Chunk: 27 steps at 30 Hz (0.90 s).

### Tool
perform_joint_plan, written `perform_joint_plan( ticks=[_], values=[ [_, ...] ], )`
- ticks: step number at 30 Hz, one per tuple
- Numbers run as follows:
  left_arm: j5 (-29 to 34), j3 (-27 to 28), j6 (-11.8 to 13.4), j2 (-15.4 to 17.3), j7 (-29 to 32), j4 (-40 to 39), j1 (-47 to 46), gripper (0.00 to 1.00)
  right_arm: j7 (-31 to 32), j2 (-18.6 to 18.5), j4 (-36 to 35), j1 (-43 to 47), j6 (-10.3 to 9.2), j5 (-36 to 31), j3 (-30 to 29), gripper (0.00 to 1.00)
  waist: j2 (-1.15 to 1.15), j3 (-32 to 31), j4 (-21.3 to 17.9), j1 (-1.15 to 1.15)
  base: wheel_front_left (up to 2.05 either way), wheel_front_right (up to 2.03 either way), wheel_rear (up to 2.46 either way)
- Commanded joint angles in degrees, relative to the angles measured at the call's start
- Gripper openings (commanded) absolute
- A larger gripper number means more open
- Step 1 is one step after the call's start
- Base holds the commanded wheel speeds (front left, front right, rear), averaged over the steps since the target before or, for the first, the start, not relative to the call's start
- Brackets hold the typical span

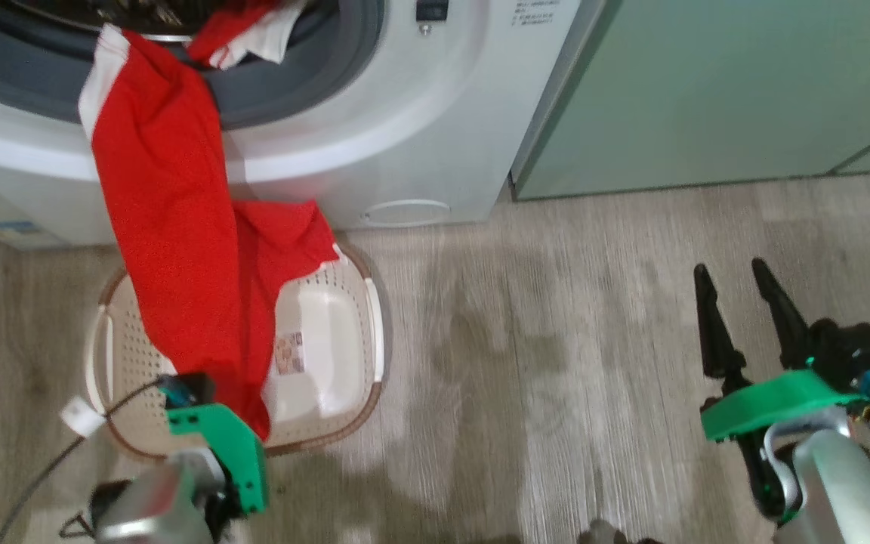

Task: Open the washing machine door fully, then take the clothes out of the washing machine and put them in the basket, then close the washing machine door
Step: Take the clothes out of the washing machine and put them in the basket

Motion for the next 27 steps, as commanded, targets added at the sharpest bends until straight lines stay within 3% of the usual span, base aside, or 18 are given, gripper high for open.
perform_joint_plan(
  ticks=[1,8,14,15,16,17,18,19,27],
  values=[
    [-0.3,1.8,1.1,2.4,-1.7,-0.5,-2.2,0.00,-0.4,-0.9,-2.1,-1.3,0.37,-0.4,0.6,1.00,0.00,2.7,-0.5,0.00,0.00,0.00,0.00],
    [-0.8,2.7,4.6,4.1,-9.4,-0.6,-6.8,0.00,-0.4,-1.2,-3.3,-3.8,0.37,-0.7,-0.1,1.00,0.00,8.1,-1.1,0.00,0.00,0.00,0.00],
    [-0.8,2.5,6.0,4.5,-11.4,-0.5,-7.8,0.00,-0.4,-1.2,-3.6,-4.2,0.37,-0.9,-0.5,1.00,0.00,9.2,-1.4,0.00,0.00,0.00,0.00],
    [-0.9,2.5,6.1,4.5,-11.9,-0.5,-7.9,0.07,-0.4,-1.2,-3.5,-4.2,0.37,-0.9,-0.5,1.00,0.00,9.2,-1.5,0.00,0.00,0.00,0.00],
    [-0.8,2.4,6.2,4.5,-12.4,-0.4,-7.8,0.32,-0.4,-1.2,-3.5,-4.2,0.37,-0.9,-0.6,1.00,0.00,9.0,-1.5,0.00,0.00,0.00,0.00],
    [-0.9,2.3,6.1,4.3,-12.7,-0.4,-7.6,0.48,-0.4,-1.2,-3.4,-4.1,0.37,-1.0,-0.7,1.00,0.00,8.7,-1.4,0.00,0.00,0.00,0.00],
    [-1.1,2.4,5.9,4.2,-13.2,-0.4,-7.4,0.89,-0.4,-1.2,-3.2,-3.9,0.37,-1.0,-0.8,1.00,0.00,8.3,-1.3,0.00,0.00,0.00,0.00],
    [-1.2,2.4,5.7,4.0,-13.6,-0.4,-7.1,1.00,-0.4,-1.2,-3.1,-3.7,0.37,-1.1,-0.9,1.00,0.00,7.8,-1.2,0.00,0.00,0.00,0.00],
    [-1.7,1.7,4.3,2.7,-17.4,-0.4,-3.7,1.00,-0.4,-0.9,-2.0,-2.1,0.37,-0.9,0.0,1.00,0.00,1.5,-0.1,0.00,0.00,0.00,0.00]
  ],
)
